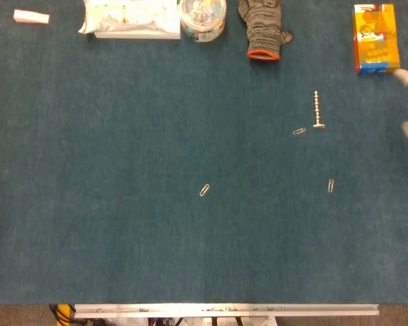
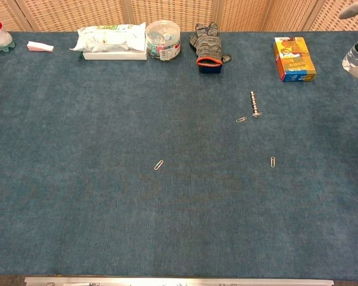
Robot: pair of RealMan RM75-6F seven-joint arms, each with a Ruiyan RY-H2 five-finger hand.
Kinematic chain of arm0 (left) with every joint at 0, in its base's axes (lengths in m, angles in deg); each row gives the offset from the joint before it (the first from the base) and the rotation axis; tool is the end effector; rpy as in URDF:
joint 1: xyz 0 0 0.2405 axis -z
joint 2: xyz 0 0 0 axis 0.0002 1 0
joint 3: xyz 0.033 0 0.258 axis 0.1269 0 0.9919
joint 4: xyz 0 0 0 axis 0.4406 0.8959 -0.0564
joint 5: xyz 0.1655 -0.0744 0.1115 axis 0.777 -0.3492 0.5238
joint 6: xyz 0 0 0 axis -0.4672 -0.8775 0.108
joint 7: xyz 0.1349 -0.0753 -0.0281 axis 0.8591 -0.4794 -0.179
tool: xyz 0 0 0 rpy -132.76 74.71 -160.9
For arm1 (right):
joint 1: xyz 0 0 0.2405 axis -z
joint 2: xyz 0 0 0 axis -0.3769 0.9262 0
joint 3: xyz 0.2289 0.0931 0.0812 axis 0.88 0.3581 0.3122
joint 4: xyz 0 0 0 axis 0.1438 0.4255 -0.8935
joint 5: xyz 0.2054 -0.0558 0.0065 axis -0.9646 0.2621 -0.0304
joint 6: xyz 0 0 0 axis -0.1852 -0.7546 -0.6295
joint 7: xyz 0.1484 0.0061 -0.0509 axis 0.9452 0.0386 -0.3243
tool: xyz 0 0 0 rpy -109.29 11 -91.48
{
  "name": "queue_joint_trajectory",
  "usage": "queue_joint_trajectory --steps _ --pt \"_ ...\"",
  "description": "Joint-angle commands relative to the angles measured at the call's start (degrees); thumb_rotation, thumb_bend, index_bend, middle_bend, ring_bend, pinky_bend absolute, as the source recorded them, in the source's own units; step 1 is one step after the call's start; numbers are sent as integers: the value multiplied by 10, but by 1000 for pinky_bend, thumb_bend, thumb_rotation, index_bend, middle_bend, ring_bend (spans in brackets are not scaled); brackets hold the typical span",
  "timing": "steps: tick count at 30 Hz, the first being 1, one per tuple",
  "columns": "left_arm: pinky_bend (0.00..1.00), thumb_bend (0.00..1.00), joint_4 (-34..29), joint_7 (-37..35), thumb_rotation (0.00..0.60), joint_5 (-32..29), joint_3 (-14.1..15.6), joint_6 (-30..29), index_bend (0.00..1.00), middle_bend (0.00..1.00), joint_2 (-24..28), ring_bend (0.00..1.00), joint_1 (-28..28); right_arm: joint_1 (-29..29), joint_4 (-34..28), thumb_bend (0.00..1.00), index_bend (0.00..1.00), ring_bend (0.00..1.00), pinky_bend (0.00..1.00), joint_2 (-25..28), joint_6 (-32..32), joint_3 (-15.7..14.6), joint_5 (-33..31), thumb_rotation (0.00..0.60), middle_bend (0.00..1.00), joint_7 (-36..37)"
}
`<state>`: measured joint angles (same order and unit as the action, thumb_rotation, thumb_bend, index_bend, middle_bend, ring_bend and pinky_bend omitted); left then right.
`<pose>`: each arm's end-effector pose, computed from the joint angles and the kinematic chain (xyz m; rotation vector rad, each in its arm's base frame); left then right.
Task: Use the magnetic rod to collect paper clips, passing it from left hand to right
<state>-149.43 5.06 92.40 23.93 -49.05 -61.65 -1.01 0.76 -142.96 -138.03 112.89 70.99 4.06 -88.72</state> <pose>-0.3115 0.1602 0.2140 -1.3477 -0.8084 -0.8610 -0.2234 -0.2575 0.1320 1.5769 -0.5380 0.8497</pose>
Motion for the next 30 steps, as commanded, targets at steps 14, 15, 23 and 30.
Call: queue_joint_trajectory --steps 14,15,23,30 --pt "168 89 2 18 600 -16 -2 24 599 146 -15 13 17 115 33 195 238 0 103 13 88 -16 39 600 58 123" --pt "168 89 1 18 600 -14 -2 23 599 146 -16 13 17 120 34 195 238 0 103 13 92 -17 44 600 59 129" --pt "170 89 3 26 600 -8 7 27 599 147 -19 13 18 147 38 195 238 0 103 17 109 -20 73 600 60 153" --pt "172 89 2 29 600 -10 7 20 599 147 -20 13 15 151 42 195 238 0 103 17 95 -15 87 600 60 170"
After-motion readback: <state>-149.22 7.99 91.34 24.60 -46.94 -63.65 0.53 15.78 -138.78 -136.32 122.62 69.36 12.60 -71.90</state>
